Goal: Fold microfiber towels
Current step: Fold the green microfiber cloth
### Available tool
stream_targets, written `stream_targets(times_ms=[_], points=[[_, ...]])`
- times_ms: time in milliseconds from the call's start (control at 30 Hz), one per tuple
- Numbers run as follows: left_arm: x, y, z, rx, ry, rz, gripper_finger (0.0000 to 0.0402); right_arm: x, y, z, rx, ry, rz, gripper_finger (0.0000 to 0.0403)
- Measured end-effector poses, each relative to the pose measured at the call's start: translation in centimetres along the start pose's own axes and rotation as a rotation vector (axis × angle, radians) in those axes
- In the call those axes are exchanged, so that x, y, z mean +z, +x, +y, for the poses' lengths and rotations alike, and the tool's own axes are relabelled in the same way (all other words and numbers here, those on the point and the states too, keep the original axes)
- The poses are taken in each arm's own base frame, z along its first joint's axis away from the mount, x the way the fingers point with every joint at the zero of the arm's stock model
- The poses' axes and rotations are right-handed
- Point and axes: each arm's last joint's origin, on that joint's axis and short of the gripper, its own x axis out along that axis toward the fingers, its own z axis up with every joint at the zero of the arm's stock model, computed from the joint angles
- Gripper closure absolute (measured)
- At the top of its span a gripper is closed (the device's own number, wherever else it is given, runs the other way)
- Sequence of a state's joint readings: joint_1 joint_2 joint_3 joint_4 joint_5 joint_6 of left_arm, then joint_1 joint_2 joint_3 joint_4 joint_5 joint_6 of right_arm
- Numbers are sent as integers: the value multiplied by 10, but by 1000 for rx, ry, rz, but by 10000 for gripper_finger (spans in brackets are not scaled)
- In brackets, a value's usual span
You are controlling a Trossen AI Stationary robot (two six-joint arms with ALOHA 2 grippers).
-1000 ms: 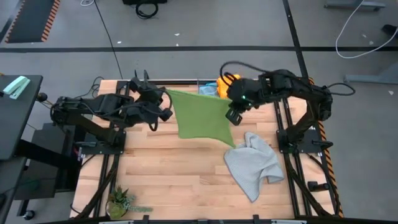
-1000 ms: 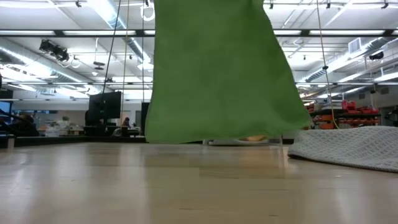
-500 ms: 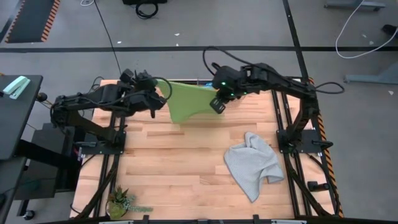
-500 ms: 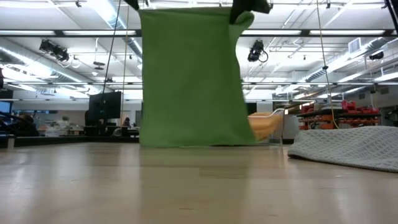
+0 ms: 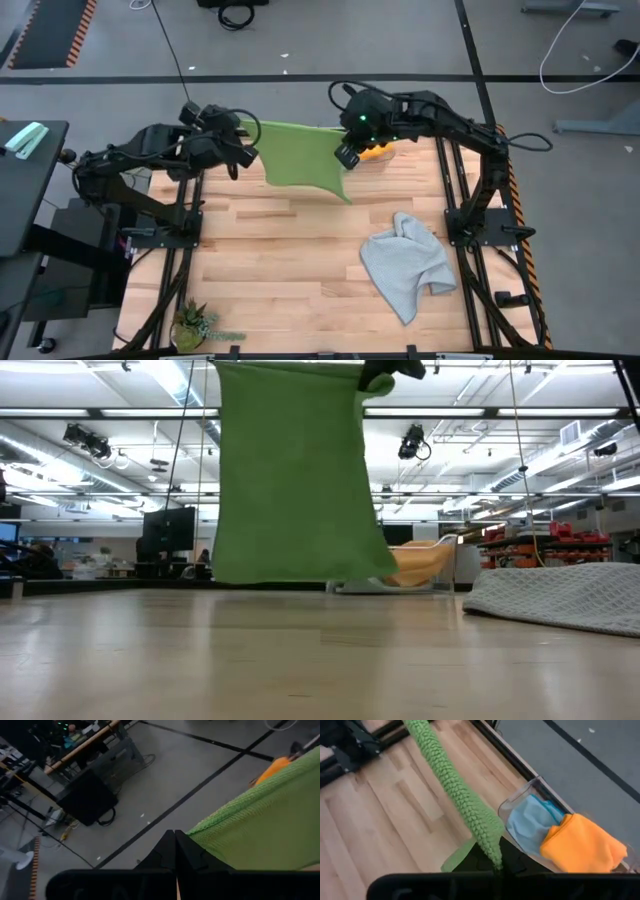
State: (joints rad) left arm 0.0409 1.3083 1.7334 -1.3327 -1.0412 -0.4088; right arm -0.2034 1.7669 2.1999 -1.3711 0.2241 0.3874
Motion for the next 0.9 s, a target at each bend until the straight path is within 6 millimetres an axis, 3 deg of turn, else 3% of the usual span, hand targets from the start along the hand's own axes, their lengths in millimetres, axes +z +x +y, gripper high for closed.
stream_targets(times_ms=[233, 700, 900], points=[[-11, 2, -5, -40, -9, 79, 401, -8, 5, 6, -14, -43, 67, 403], [-12, 6, -6, 11, -30, 64, 401, 2, 13, 1, -42, -49, 7, 403], [-15, 3, -10, -41, -61, 96, 401, -8, 12, 14, -32, -75, 46, 403]])
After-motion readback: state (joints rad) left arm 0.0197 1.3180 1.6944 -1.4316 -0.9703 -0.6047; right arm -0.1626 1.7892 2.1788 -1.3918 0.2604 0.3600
